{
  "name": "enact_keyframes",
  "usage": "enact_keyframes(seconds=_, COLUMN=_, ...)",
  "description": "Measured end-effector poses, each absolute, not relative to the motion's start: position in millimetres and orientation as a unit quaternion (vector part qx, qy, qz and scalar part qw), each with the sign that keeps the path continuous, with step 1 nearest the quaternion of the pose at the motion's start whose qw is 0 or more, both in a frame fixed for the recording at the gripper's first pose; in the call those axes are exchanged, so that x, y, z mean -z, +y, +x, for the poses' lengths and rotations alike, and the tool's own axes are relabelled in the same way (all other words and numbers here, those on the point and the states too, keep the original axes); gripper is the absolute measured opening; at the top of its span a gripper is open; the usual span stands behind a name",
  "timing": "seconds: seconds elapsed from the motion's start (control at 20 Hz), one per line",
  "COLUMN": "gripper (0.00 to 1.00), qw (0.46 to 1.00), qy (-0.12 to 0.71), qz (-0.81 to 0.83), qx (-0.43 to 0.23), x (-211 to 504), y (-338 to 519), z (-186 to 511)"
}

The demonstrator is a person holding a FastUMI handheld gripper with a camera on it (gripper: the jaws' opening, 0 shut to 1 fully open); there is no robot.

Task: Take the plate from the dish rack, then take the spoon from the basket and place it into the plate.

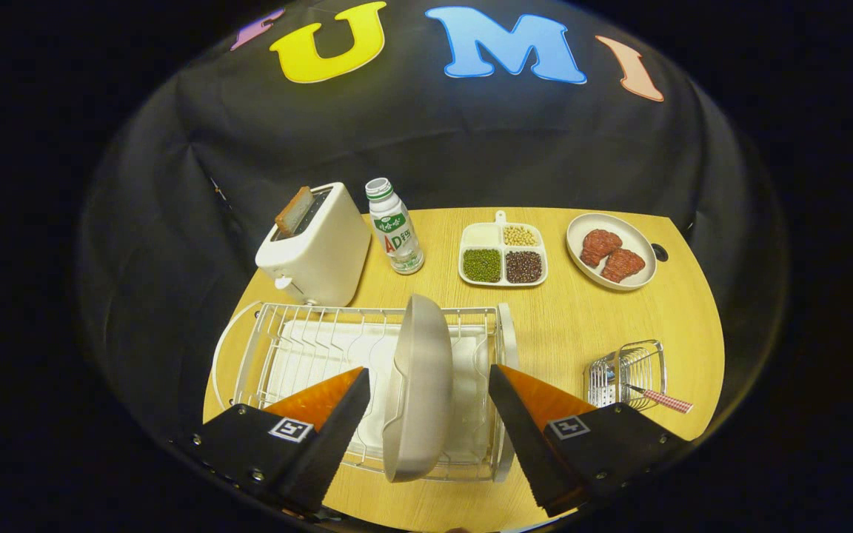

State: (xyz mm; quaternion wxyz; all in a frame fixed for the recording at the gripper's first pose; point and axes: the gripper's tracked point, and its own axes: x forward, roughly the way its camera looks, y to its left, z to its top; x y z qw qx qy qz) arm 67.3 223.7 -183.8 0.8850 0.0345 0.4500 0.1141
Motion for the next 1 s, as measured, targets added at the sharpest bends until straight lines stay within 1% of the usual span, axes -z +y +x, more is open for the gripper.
enact_keyframes(seconds=0.2, gripper=0.98, qw=0.871, qy=0.48, qz=0.025, qx=-0.101, x=207.2, y=228.4, z=64.7)
enact_keyframes(seconds=0.25, gripper=0.89, qw=0.868, qy=0.486, qz=0.022, qx=-0.097, x=213.2, y=229.5, z=62.9)
enact_keyframes(seconds=0.3, gripper=0.83, qw=0.867, qy=0.49, qz=0.016, qx=-0.092, x=218.7, y=229.5, z=63.6)
enact_keyframes(seconds=0.35, gripper=0.66, qw=0.863, qy=0.5, qz=-0.005, qx=-0.07, x=227.9, y=219.7, z=60.3)
enact_keyframes(seconds=0.45, gripper=0.3, qw=0.866, qy=0.497, qz=-0.01, qx=-0.05, x=222.5, y=215.8, z=62.2)
enact_keyframes(seconds=0.5, gripper=0.3, qw=0.865, qy=0.5, qz=-0.006, qx=-0.04, x=224.7, y=215.9, z=62.0)
enact_keyframes(seconds=0.55, gripper=0.27, qw=0.864, qy=0.502, qz=-0.011, qx=-0.034, x=223.3, y=216.6, z=59.4)
enact_keyframes(seconds=0.8, gripper=0.27, qw=0.87, qy=0.488, qz=-0.065, qx=0.014, x=198.4, y=217.9, z=57.8)
enact_keyframes(seconds=1.0, gripper=0.27, qw=0.876, qy=0.471, qz=-0.099, qx=0.014, x=180.8, y=215.0, z=62.9)
